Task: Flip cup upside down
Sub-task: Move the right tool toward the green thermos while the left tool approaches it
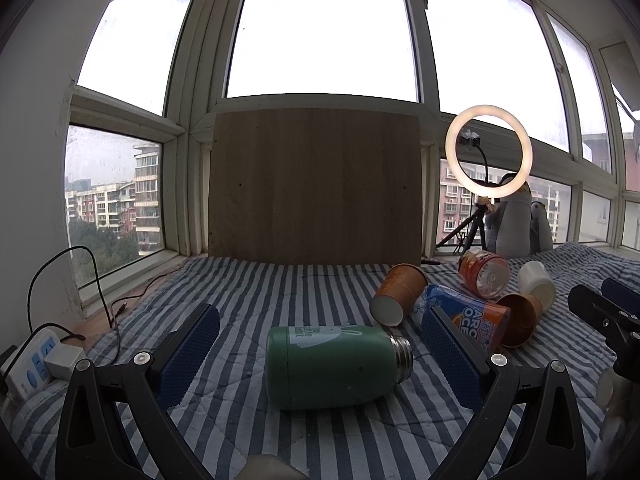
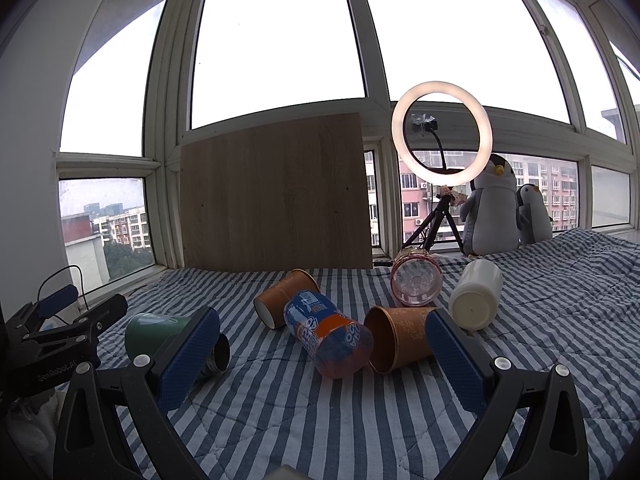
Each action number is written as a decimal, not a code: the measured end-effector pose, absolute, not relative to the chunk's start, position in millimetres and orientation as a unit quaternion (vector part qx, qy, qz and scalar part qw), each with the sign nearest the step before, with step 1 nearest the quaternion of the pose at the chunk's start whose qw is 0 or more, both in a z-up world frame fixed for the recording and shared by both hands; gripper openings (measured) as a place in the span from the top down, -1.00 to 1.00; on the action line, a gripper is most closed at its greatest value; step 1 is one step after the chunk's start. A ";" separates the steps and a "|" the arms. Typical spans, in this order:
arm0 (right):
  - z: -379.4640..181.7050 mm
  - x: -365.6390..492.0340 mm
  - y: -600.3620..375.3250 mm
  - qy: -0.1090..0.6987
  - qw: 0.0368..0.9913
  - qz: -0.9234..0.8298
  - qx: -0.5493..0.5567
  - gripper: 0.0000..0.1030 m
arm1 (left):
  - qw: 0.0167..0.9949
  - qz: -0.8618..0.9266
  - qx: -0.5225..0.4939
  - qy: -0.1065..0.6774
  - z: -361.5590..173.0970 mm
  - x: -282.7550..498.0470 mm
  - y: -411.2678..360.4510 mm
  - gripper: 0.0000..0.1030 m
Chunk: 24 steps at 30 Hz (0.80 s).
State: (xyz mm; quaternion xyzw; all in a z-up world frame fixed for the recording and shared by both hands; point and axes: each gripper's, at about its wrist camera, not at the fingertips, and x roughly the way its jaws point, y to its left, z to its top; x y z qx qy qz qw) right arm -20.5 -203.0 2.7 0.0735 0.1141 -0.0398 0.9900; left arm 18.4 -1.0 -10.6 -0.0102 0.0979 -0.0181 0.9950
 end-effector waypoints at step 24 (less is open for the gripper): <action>-1.0 -12.2 -204.6 0.137 0.987 -0.040 0.077 -0.97 | 0.972 -0.054 0.011 0.229 3.4 77.6 52.5 -0.99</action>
